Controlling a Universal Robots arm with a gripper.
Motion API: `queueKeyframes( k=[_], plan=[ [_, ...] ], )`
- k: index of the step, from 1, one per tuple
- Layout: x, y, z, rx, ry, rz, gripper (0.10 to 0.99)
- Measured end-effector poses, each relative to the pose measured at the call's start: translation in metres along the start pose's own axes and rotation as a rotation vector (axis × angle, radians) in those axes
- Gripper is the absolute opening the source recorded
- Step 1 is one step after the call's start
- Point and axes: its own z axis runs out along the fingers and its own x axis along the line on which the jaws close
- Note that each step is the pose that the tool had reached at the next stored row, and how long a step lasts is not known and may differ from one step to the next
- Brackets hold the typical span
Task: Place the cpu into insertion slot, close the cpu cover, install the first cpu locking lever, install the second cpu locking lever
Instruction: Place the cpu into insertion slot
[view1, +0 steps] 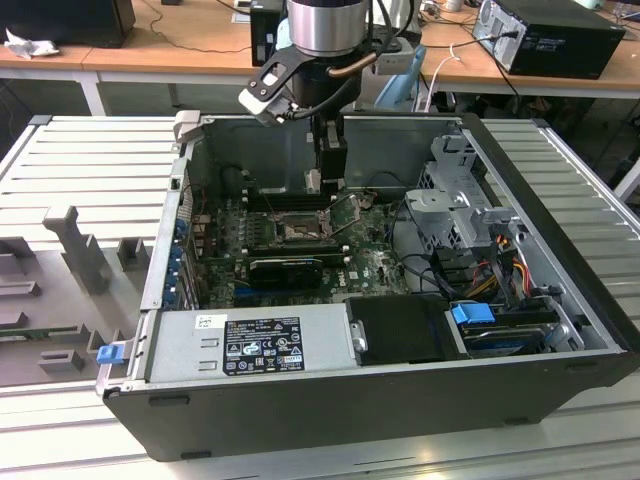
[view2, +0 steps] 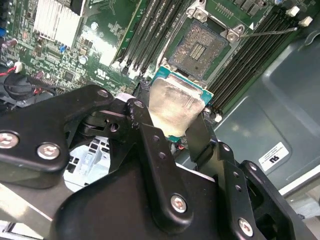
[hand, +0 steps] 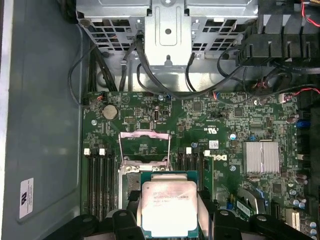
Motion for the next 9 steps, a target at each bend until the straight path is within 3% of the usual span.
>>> queueKeyframes(
  k=[9],
  plan=[
    [-0.0001,-0.0029,0.0072,0.0,0.0,0.0,0.533]
  ],
)
